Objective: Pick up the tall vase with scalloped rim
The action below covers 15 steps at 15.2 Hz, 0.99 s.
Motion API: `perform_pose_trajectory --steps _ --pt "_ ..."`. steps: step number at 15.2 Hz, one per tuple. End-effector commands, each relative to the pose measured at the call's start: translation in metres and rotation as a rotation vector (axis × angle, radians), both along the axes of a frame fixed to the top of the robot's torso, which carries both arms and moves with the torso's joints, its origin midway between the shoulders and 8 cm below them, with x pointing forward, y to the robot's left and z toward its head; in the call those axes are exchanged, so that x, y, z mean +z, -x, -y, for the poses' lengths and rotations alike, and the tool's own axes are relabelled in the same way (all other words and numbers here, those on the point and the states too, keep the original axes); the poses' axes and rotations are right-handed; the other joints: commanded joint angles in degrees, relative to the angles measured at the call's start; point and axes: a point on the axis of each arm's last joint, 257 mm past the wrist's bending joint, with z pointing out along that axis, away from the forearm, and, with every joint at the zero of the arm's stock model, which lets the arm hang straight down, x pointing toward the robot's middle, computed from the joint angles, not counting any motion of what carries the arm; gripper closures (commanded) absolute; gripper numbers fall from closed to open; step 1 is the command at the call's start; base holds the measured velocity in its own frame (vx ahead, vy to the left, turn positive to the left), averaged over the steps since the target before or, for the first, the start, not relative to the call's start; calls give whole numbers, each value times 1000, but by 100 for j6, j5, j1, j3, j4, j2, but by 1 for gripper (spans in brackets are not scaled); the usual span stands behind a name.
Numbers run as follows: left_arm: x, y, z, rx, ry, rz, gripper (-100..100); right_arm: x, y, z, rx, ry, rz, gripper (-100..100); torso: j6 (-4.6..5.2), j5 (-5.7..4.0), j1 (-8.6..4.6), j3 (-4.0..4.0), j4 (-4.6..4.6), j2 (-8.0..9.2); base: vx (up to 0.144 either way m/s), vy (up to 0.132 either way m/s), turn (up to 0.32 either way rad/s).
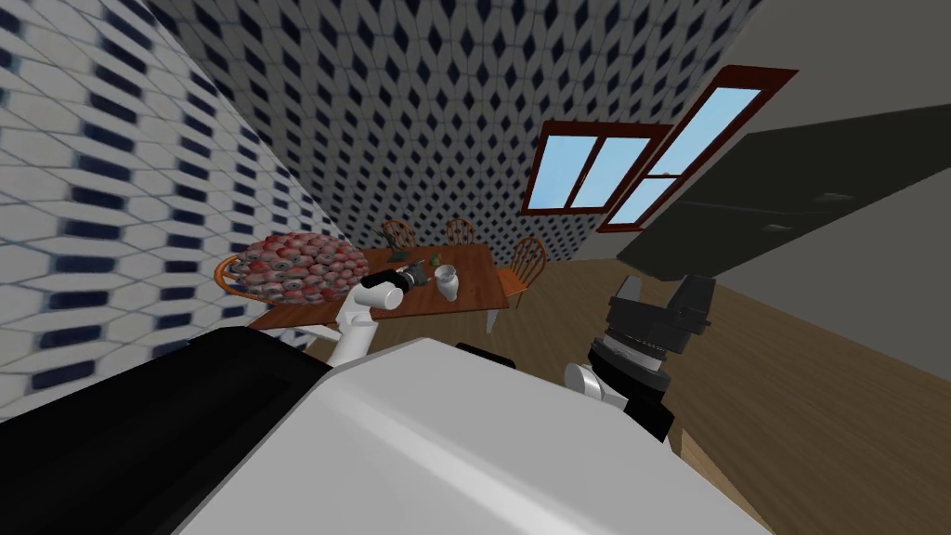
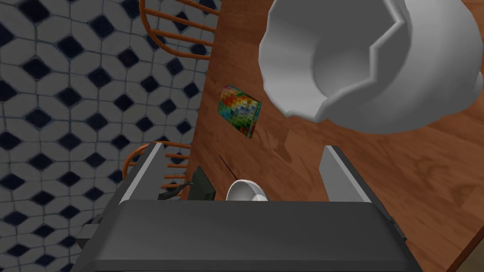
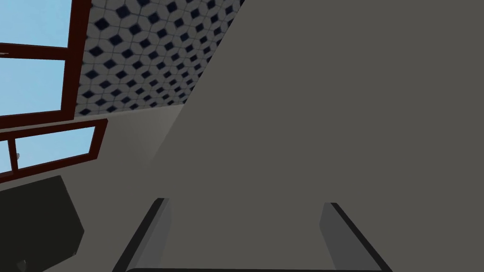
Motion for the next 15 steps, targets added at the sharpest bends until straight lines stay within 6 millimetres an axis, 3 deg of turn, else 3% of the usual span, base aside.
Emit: perform_pose_trajectory --steps 1,15 --pt "-7 4 -1 3 8 -32 -100 0 0 0 0 0 0 0 0 0 0 0 0 0 8 4 10" --pt "-36 33 -10 51 124 -234 -100 0 0 0 0 0 0 0 2 0 -1 0 0 1 14 1 -102"
